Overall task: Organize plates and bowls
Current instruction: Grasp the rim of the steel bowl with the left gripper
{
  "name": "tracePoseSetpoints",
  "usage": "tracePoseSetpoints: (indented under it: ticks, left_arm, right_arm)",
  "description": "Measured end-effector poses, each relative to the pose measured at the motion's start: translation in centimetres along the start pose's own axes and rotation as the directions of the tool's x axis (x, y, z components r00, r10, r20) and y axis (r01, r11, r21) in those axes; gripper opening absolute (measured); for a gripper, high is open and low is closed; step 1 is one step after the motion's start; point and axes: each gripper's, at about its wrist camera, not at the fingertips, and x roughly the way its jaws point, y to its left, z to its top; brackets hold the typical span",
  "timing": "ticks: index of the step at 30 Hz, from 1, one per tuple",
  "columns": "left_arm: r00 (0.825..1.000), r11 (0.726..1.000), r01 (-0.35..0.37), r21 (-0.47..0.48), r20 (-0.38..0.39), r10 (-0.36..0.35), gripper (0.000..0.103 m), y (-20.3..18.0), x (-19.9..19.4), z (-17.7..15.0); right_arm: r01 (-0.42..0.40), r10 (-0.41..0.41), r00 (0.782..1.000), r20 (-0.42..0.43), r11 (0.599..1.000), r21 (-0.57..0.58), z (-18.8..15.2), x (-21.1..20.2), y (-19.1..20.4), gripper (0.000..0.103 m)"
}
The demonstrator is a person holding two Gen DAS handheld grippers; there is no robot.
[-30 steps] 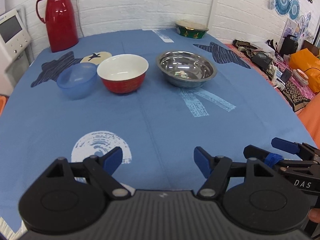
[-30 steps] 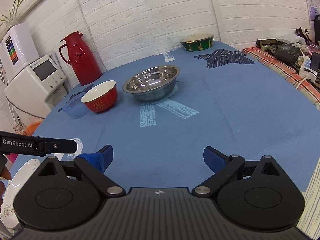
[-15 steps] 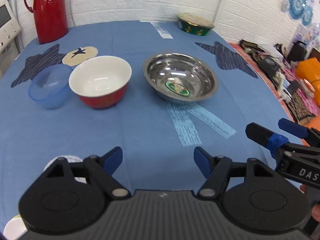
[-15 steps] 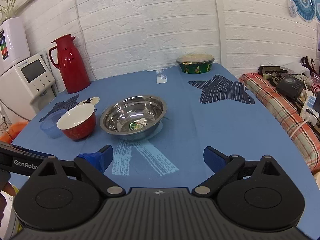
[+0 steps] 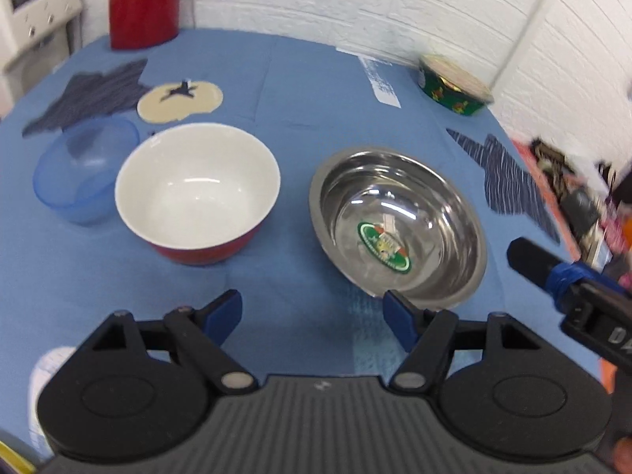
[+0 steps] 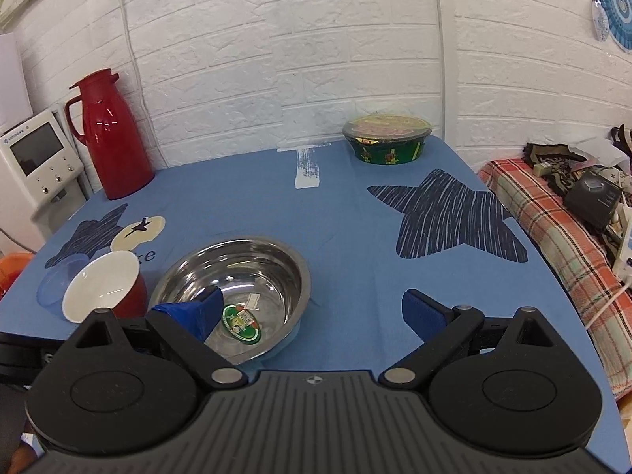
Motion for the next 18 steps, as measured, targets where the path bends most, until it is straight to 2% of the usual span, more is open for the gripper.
tracePoseSetpoints:
  ticks: [2, 4, 8, 11, 14, 18]
  left_arm:
    - [1.0, 0.996, 0.023, -0.081, -0.007, -0.024, 0.071, 0.6, 0.5, 0.4]
    - [1.0, 0.992, 0.025, -0.12, -0.004, -0.026, 0.071, 0.9, 0.7, 0.6]
    - [0.999, 0.991, 0.035, -0.132, 0.006, -0.034, 0.071, 0.5, 0.8, 1.2]
    - [1.0, 0.988, 0.016, -0.151, 0.016, -0.014, 0.071, 0.1, 1.4, 1.6]
    - [1.0, 0.98, 0.011, -0.201, -0.004, -0.012, 0.071, 0.2, 2.5, 1.5]
    - [0.999, 0.978, -0.044, -0.203, -0.04, 0.037, 0.071, 0.4, 3.6, 1.5]
  right_arm:
    - [-0.003, 0.003, 1.0, -0.024, 1.0, -0.002, 0.3, 1.4, -0.1, 0.085]
    - [0.005, -0.006, 0.999, -0.045, 1.0, -0.008, 0.4, 2.7, -0.1, 0.085]
    - [-0.01, 0.009, 0.997, -0.082, 1.0, -0.017, 0.6, 4.7, 0.1, 0.085]
    - [0.0, -0.005, 0.994, -0.107, 0.999, -0.049, 0.7, 6.2, 0.7, 0.085]
    - [0.007, -0.018, 0.99, -0.137, 0.997, -0.081, 0.6, 7.7, 1.0, 0.085]
    - [0.011, -0.034, 0.987, -0.159, 0.99, -0.142, 0.5, 9.2, 1.6, 0.085]
